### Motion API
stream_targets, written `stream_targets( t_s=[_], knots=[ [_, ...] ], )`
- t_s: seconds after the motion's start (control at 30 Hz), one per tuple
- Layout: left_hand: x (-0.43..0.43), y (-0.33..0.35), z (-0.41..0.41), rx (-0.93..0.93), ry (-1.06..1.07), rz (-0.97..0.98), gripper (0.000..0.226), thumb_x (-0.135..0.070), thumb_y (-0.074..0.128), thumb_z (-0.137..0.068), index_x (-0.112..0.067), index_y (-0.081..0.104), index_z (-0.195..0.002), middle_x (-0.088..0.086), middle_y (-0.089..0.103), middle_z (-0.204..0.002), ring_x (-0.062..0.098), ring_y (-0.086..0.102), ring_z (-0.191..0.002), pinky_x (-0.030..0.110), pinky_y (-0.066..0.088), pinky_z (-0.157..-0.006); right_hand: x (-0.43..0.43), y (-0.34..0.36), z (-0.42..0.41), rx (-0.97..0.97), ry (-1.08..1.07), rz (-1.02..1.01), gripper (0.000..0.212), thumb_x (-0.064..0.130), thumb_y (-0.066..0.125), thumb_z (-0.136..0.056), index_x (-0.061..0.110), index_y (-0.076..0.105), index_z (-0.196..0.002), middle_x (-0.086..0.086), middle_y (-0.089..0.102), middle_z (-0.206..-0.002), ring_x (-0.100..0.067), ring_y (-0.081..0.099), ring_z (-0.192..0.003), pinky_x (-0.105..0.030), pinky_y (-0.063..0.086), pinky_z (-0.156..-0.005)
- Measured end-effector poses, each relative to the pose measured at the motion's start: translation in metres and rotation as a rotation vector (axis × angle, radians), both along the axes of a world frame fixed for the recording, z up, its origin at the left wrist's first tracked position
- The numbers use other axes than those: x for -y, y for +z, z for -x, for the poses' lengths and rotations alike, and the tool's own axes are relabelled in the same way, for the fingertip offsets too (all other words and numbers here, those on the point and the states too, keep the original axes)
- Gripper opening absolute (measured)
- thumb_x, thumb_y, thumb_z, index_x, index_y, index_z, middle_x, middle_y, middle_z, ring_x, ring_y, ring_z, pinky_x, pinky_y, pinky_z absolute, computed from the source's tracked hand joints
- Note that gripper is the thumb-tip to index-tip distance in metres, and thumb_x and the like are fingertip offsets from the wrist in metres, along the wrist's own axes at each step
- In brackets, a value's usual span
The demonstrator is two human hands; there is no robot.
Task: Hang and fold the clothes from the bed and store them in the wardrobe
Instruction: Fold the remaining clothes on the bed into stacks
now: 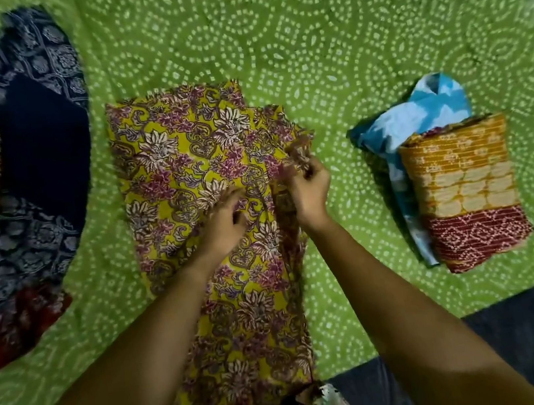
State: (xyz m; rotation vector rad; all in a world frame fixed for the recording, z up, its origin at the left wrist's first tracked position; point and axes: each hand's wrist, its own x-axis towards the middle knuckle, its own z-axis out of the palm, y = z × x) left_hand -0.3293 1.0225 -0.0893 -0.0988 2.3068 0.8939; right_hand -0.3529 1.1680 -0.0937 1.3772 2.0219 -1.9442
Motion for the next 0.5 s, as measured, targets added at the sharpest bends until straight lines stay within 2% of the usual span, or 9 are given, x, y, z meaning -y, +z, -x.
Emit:
stream_targets(
  t_s=[0.03,0.07,0.13,0.2,0.27,0.33,0.37,0.43,0.5],
  knots=[
    [-0.001,-0.001,0.001,-0.007,0.190,-0.088,0.043,-0.012,0.045,-0.097,-0.021,0.041,-0.139,-0.005,0.048,-0.131,0.019,0.057,-0.099,0.023,0.049,-0.078,0.010,0.007,0.000,-0.086,0.120,-0.124,0.023,0.003,0.062,-0.084,-0.001,0.064,-0.106,-0.013,0.064,-0.096,-0.021,0.057,-0.087,-0.035,0.046,-0.083],
    [0.001,-0.002,0.004,-0.024,0.440,-0.195,0.037,-0.012,0.042,-0.098,-0.017,0.047,-0.135,0.000,0.055,-0.120,0.016,0.057,-0.084,0.020,0.048,-0.067,0.021,0.012,0.001,-0.173,0.282,-0.213,0.025,0.005,0.058,-0.085,-0.003,0.064,-0.107,-0.018,0.064,-0.100,-0.022,0.056,-0.092,-0.030,0.043,-0.085],
    [0.009,-0.002,0.011,-0.074,0.923,-0.373,0.030,-0.018,0.045,-0.097,-0.004,0.053,-0.123,0.017,0.061,-0.111,0.019,0.055,-0.083,0.027,0.043,-0.075,0.041,0.018,0.003,-0.265,0.694,-0.229,0.029,0.004,0.055,-0.089,-0.006,0.062,-0.115,-0.023,0.061,-0.117,-0.024,0.055,-0.107,-0.021,0.037,-0.090],
    [0.020,-0.001,0.011,-0.146,1.039,-0.280,0.036,-0.025,0.049,-0.094,0.004,0.054,-0.115,0.027,0.060,-0.108,0.022,0.053,-0.088,0.026,0.038,-0.078,0.054,0.025,0.003,-0.194,0.994,-0.100,0.029,0.002,0.055,-0.091,-0.002,0.061,-0.119,-0.018,0.061,-0.123,-0.028,0.059,-0.110,-0.017,0.040,-0.091],
    [0.026,0.010,0.007,-0.277,0.837,-0.041,0.032,-0.020,0.049,-0.096,0.002,0.055,-0.118,0.017,0.062,-0.108,0.025,0.057,-0.095,0.021,0.037,-0.078,0.058,0.030,0.000,-0.184,0.901,-0.141,0.029,-0.001,0.055,-0.089,0.001,0.064,-0.117,-0.016,0.064,-0.119,-0.030,0.062,-0.105,-0.028,0.048,-0.092],
    [0.029,0.015,0.000,-0.391,0.517,0.086,0.034,-0.017,0.049,-0.096,-0.004,0.052,-0.127,0.015,0.058,-0.123,0.029,0.055,-0.111,0.023,0.038,-0.086,0.055,0.023,-0.008,-0.192,0.694,-0.463,0.030,-0.005,0.055,-0.084,0.000,0.065,-0.112,-0.018,0.062,-0.117,-0.031,0.058,-0.106,-0.036,0.047,-0.097],
    [0.028,0.016,-0.003,-0.405,0.381,0.084,0.038,-0.017,0.049,-0.096,-0.006,0.048,-0.133,0.015,0.052,-0.134,0.028,0.049,-0.122,0.024,0.037,-0.094,0.052,0.017,-0.011,-0.178,0.665,-0.622,0.032,-0.005,0.055,-0.082,-0.001,0.063,-0.113,-0.018,0.060,-0.119,-0.032,0.055,-0.110,-0.038,0.044,-0.101],
    [0.028,0.005,-0.009,-0.405,0.160,0.087,0.047,-0.018,0.048,-0.096,-0.010,0.037,-0.141,0.007,0.033,-0.150,0.022,0.032,-0.137,0.028,0.026,-0.108,0.046,0.005,-0.013,-0.197,0.846,-0.773,0.041,-0.003,0.053,-0.081,-0.002,0.059,-0.121,-0.020,0.054,-0.129,-0.034,0.048,-0.122,-0.042,0.038,-0.107],
    [0.027,-0.008,-0.015,-0.324,-0.033,0.158,0.053,-0.020,0.046,-0.097,-0.014,0.029,-0.146,0.003,0.017,-0.156,0.021,0.017,-0.143,0.032,0.014,-0.115,0.041,-0.005,-0.015,-0.120,1.217,-0.761,0.050,0.008,0.054,-0.086,0.001,0.046,-0.135,-0.020,0.034,-0.148,-0.034,0.028,-0.139,-0.052,0.026,-0.113]
  ],
)
